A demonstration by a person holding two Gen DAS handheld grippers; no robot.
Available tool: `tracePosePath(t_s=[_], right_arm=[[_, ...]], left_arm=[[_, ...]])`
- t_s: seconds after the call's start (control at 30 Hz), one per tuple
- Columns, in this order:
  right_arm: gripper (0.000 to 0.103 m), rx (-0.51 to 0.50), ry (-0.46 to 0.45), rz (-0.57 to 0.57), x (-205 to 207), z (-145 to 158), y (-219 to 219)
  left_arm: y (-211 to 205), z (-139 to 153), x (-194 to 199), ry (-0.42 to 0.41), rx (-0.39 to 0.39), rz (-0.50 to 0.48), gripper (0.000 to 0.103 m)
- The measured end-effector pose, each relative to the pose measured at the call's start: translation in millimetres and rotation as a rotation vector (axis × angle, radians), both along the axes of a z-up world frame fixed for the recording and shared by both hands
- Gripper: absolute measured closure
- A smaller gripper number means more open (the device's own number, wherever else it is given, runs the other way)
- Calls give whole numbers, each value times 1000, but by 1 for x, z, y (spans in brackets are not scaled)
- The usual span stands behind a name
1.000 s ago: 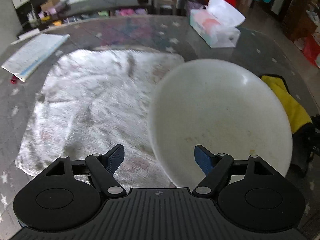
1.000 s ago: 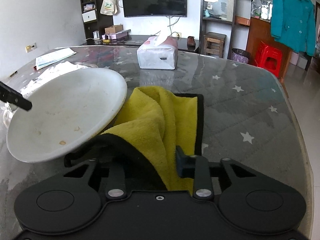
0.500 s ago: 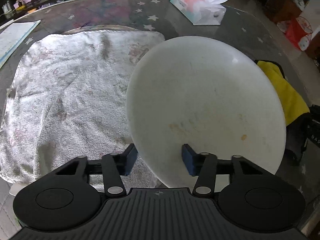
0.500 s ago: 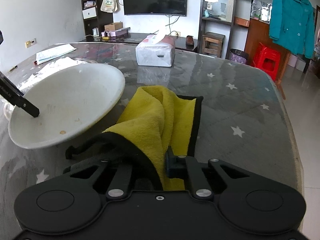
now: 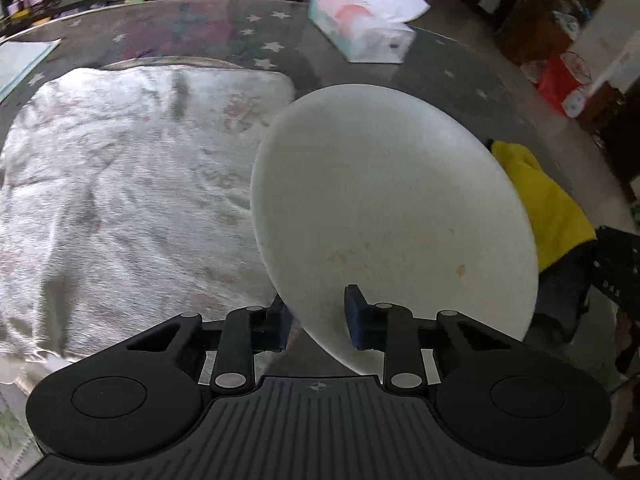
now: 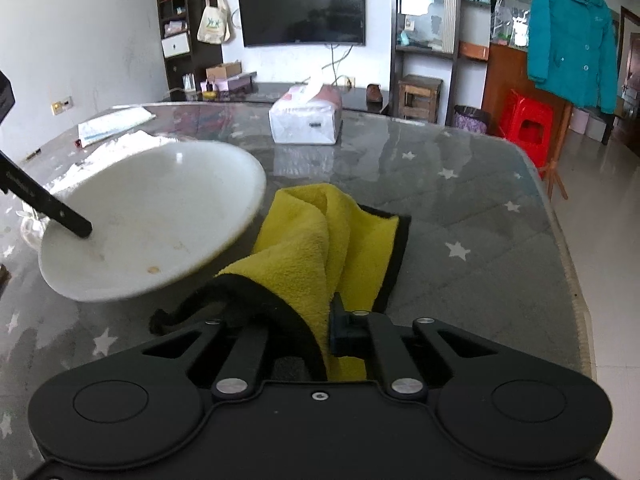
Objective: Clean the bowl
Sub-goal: 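Hold the bowl rim with the left tool while the right tool wipes inside with the cloth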
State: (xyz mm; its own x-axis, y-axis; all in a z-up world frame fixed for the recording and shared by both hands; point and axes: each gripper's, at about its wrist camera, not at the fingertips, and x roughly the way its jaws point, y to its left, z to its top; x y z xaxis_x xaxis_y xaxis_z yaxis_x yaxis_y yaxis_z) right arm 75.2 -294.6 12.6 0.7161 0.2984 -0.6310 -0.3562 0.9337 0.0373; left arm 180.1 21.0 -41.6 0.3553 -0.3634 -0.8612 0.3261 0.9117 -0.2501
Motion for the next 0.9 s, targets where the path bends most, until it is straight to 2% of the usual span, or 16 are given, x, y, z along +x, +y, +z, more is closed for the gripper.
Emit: tracePosePath(t_s=[0.27,0.5,0.67,0.9], right_arm=[[94,36,-39,4,-20,24,-7],[94,52,-95,56,-36,50,-1],[94,39,-47,132,-34,41,16],[94,43,35,256,-32,28,48]], left_arm=[[-23,-1,-16,-6,-6,-84,73],[-42,-1,-39,-1,3,-163,71],[-44,-2,-56,-6,3,-188,70],[-39,-3,-56,8,-18,-183,70]])
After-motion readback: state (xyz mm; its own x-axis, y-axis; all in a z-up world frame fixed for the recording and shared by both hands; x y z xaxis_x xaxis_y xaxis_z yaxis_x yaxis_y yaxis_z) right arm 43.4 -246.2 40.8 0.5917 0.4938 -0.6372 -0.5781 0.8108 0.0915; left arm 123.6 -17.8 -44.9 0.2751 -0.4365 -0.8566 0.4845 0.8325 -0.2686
